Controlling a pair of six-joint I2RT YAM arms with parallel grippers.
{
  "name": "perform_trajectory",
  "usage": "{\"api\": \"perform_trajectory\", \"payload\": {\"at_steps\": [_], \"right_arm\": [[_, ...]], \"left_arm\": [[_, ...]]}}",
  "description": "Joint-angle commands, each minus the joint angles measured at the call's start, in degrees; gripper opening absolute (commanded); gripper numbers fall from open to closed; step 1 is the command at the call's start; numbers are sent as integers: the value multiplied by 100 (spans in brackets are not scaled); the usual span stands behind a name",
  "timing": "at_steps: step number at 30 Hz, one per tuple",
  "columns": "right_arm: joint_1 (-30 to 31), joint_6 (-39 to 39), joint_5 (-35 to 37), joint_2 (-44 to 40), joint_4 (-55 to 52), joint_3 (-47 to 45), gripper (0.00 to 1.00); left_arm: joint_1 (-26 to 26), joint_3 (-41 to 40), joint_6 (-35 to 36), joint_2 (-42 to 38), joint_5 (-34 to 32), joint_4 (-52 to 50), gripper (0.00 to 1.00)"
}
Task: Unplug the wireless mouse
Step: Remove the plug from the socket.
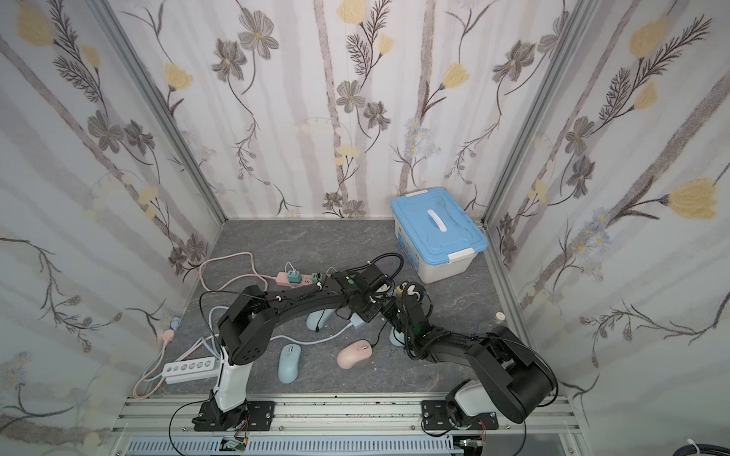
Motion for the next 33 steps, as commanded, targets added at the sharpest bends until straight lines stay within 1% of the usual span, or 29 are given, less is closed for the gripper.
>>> {"api": "perform_trajectory", "payload": {"at_steps": [1,4,5,7,9,10,11,14,17,19,21,23,24,27,29,31,33], "right_arm": [[46,50,-258,68,-765,-13,39],[61,83,-269,266,-734,-16,39],[64,95,-281,291,-713,-10,39],[71,128,-309,343,-685,-5,39],[74,141,-326,382,-657,-5,39],[72,152,-327,391,-643,-5,39],[89,156,-325,389,-633,-4,39],[87,152,-327,376,-644,-5,39],[92,156,-309,348,-659,-9,39],[90,153,-307,348,-659,-14,39],[99,188,-309,360,-650,-15,39],[109,215,-323,382,-620,-27,39],[111,235,-325,387,-599,-31,39],[126,260,-327,423,-565,-23,40],[128,269,-327,420,-579,-7,40],[132,263,-327,418,-572,-23,40],[138,267,-330,418,-575,-32,40]], "left_arm": [[-12,-155,-276,-145,46,625,0],[-102,-716,-323,-448,-581,1402,0],[-132,-812,-298,-504,-758,1537,0],[-156,-774,-270,-514,-877,1540,0],[-141,-639,-184,-440,-617,1363,0],[-127,-443,-166,-329,-441,1041,0],[-105,-195,-107,-219,-112,768,0],[-52,274,1,45,568,51,0],[83,358,-112,55,965,-66,0],[121,179,-254,-45,782,202,0],[84,-168,-359,-247,185,690,0],[-30,-462,-385,-457,-279,1201,0],[-78,-718,-379,-536,-410,1443,0],[-76,-800,-453,-574,-323,1666,0],[-74,-552,-443,-448,-210,1356,0],[-48,-196,-374,-309,154,932,0],[27,44,-306,-233,688,567,0]]}}
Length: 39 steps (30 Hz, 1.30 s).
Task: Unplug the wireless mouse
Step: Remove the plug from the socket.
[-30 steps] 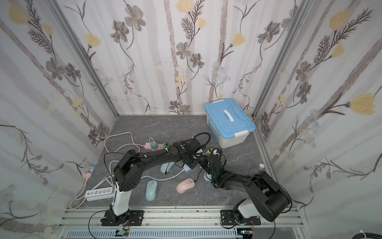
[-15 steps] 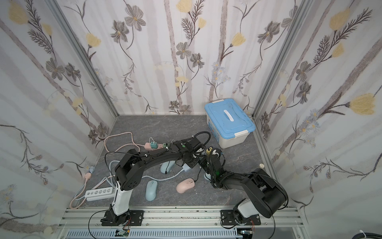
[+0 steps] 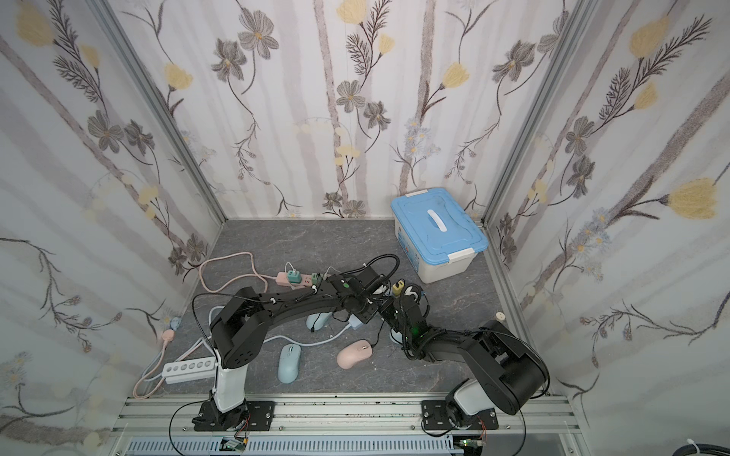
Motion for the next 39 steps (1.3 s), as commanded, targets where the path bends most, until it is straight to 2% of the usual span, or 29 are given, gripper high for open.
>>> {"api": "perform_trajectory", "payload": {"at_steps": [1,3,5,10,17,25,29,32,35,39], "right_arm": [[36,17,-336,81,-1014,-43,41],[32,21,-336,79,-999,-51,40],[36,17,-336,79,-998,-51,40],[32,15,-361,88,-1002,-42,41],[37,-80,-322,6,-1047,11,46],[42,-386,-256,-173,-1132,151,56],[33,-591,-239,-192,-1152,218,66],[32,-713,-230,-397,-1174,254,71],[37,-797,-199,-456,-1211,267,73],[36,-875,-194,-499,-1224,274,73]], "left_arm": [[74,399,-41,20,1053,228,0],[211,456,-113,22,1579,163,0],[311,415,-244,1,1649,238,0],[210,166,-262,-109,792,532,0],[177,114,-290,-362,13,360,0],[176,-433,-890,-915,-579,293,0],[195,-948,-1208,-1553,-980,528,0],[343,-1489,-1510,-2238,-1022,820,0],[568,-2186,-1965,-2998,-971,1209,0],[1125,-3277,-2743,-3903,-460,1832,0]]}}
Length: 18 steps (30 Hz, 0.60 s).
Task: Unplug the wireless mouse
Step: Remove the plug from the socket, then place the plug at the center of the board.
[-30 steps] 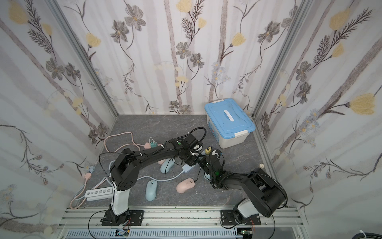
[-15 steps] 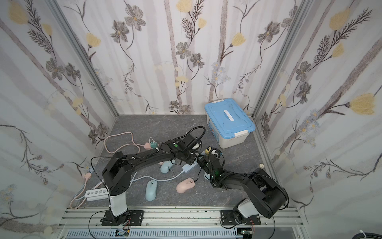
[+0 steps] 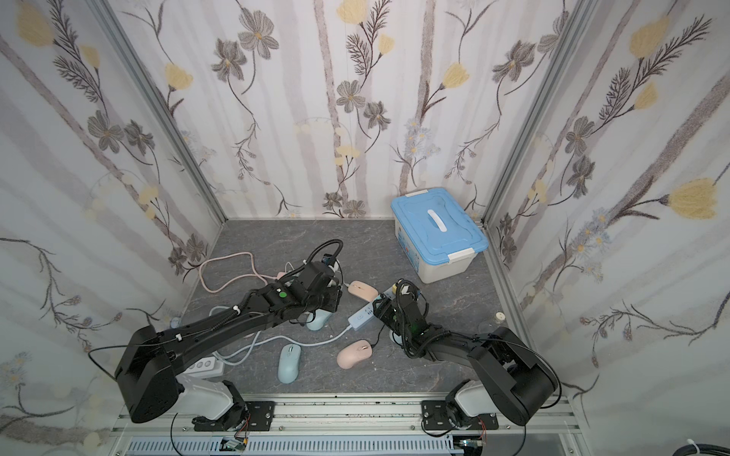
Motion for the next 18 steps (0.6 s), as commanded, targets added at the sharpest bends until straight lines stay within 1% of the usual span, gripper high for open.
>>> {"api": "perform_trajectory", "payload": {"at_steps": [1,4,7,11,14,18], "right_arm": [[6,-130,20,-44,-22,55,73],[5,-151,6,-64,-21,53,73],[7,-151,15,-80,-29,49,73],[6,-160,44,-99,-80,44,73],[8,-161,76,-124,-130,36,73],[11,-165,77,-156,-142,36,73]], "left_arm": [[417,-718,-919,-608,354,799,0],[849,-1368,-1293,-1189,463,1046,0],[1320,-1890,-1717,-1401,651,1171,0],[1810,-2297,-2111,-1210,1054,1457,0],[1968,-2287,-2315,-862,1201,1410,0],[2148,-2468,-2546,-574,1338,1574,0]]}}
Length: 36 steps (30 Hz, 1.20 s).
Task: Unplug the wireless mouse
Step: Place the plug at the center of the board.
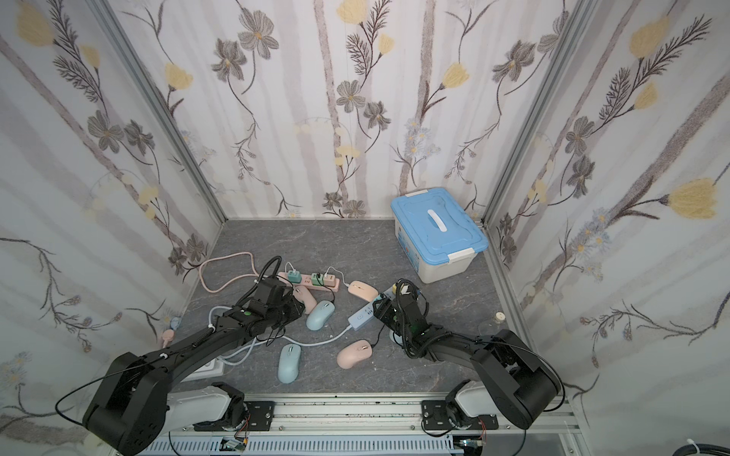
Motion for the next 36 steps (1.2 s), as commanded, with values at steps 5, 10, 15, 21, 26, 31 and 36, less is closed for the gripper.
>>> {"api": "perform_trajectory", "payload": {"at_steps": [5,10,15,21,26,31,36], "right_arm": [[7,-43,153,-113,-54,5,73],[10,-45,170,-151,-93,7,74],[10,-46,271,-245,-313,72,78],[-5,-92,387,-495,-500,82,79],[-15,-182,576,-775,-807,134,81],[-56,-239,793,-1115,-1102,153,82],[-111,-318,961,-1504,-1370,147,82]], "left_arm": [[216,-174,-528,282,68,98,0],[241,-223,-631,605,70,221,10],[248,-177,-774,780,-83,175,63],[258,-131,-864,472,-311,-32,100],[278,50,-840,-228,-786,-639,100],[287,388,-753,-926,-1584,-1456,100],[307,717,-556,-1235,-2033,-1823,100]]}}
